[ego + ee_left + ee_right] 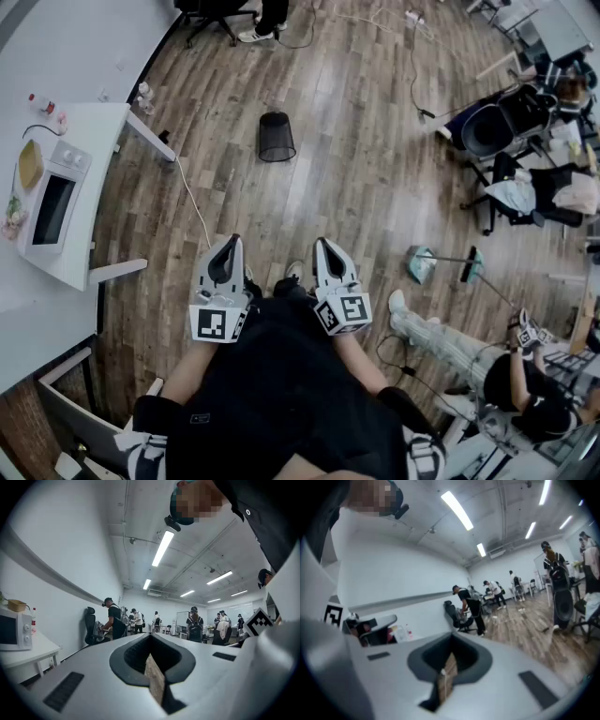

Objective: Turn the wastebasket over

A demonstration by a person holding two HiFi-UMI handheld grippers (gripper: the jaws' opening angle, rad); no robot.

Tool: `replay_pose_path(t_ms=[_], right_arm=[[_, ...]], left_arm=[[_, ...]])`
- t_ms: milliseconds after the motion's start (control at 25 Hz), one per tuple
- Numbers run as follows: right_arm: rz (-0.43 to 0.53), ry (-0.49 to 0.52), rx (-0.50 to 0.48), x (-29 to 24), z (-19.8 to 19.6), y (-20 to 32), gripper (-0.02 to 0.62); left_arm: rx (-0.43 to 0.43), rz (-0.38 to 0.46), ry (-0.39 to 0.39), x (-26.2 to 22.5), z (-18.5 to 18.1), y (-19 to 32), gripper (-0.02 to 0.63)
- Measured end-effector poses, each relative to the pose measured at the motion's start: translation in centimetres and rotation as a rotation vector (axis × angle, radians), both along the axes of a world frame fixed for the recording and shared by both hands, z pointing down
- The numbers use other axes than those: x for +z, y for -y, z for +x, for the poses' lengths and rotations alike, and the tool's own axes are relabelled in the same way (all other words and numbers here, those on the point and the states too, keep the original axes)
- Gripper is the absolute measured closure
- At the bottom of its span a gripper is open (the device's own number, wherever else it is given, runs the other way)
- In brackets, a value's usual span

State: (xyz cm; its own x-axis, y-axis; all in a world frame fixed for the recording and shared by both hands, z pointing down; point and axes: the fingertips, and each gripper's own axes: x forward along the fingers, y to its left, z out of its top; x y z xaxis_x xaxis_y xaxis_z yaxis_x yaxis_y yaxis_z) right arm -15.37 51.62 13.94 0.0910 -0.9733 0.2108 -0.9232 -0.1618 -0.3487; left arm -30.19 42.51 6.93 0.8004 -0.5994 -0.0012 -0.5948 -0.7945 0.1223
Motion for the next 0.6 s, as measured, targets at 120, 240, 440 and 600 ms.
replay_pose_path(t_ms=[120,240,440,600], right_arm=[[-0.002,0.006,-0.005,0.4,0.2,0.0,0.563],[0.0,0.006,-0.011,0.4,0.2,0.1,0.563],[0.001,0.02,-0.036,0.4,0.7,-0.2,0.563],[0.018,0.039,-0.045,0.2,1.5,-0.8,0.563]], left_arm=[[0.001,-0.007,-0.001,0.2,0.3,0.0,0.572],[-0.006,-0.013,-0.005,0.4,0.4,0.1,0.572],[-0.007,0.01,0.001,0.1,1.3,-0.5,0.572],[-0.01,0.026,0.002,-0.1,2.4,-1.3,0.572]])
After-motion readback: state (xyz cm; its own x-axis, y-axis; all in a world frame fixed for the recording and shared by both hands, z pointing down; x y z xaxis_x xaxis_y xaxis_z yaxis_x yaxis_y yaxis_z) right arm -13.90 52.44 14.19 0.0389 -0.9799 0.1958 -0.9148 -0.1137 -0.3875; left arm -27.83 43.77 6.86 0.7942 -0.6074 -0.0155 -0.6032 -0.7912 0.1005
